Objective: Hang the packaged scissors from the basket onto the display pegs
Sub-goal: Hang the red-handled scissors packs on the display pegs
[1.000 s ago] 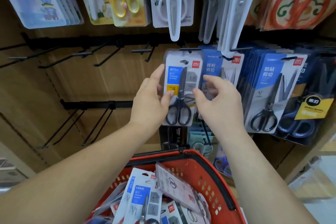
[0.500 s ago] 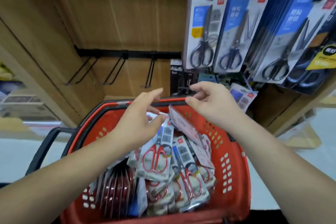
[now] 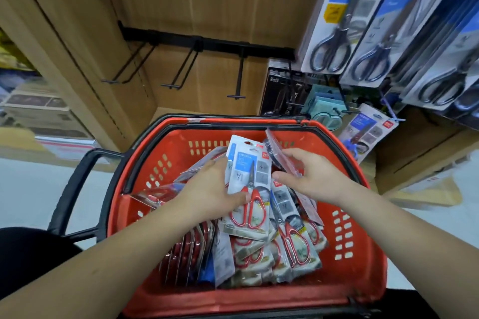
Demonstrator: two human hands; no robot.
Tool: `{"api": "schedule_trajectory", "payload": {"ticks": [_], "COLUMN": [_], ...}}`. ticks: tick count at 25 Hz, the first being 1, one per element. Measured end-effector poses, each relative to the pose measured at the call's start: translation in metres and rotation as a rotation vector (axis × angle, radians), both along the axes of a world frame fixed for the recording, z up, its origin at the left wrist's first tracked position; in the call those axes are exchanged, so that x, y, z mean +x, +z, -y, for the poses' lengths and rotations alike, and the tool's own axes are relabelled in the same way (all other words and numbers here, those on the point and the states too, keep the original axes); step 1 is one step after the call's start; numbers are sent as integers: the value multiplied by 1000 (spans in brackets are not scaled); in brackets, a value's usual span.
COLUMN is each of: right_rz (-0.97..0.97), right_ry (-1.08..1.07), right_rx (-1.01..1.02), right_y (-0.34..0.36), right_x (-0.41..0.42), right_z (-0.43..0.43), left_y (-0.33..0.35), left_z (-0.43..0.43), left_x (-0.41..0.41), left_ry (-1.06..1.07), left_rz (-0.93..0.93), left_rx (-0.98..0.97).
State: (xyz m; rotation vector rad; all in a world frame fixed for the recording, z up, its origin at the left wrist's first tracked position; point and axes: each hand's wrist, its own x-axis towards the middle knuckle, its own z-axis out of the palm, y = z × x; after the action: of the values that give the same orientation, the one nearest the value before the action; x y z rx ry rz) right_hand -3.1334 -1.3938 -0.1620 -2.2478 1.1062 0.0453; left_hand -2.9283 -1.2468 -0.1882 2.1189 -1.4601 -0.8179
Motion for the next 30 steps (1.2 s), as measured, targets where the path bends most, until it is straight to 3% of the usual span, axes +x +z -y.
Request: {"api": "schedule_trajectory", "payload": {"ticks": [2, 7, 10, 12, 15, 17, 19, 22, 24, 27, 30], "right_rz": [-17, 144, 273, 332, 379, 354, 339, 298, 173, 9, -190], "right_ry": [-11, 50, 116, 251, 385, 452, 420, 58, -124, -168, -102], "right_rx": [-63, -235, -314, -322, -358, -459, -462, -226, -83, 97, 106], "right_y": [-5, -9, 21, 34, 31, 26, 29, 43, 32, -11, -45], "right_x": [1, -7, -11, -16, -27, -31, -35, -47, -54, -47, -34], "right_z": [1, 15, 10, 1, -9, -15, -14, 5, 19, 15, 0], "left_y": [-4, -1, 12, 29, 57, 64, 66, 63, 65, 65, 60], "left_z": [4, 2, 6, 10, 11, 6, -1, -9, -13, -17, -20], "left_x": [-2, 4, 3, -7, -22, -24, -25, -23, -26, -31, -30], "left_ry": [16, 10, 58, 250, 424, 423, 411, 389, 403, 413, 376], "left_rz": [-40, 62, 76, -230, -982, -1145, -1097, -866, -733, -530, -453], "left_rx": [22, 123, 2, -136, -57, 13, 10, -59, -120, -137, -114]}}
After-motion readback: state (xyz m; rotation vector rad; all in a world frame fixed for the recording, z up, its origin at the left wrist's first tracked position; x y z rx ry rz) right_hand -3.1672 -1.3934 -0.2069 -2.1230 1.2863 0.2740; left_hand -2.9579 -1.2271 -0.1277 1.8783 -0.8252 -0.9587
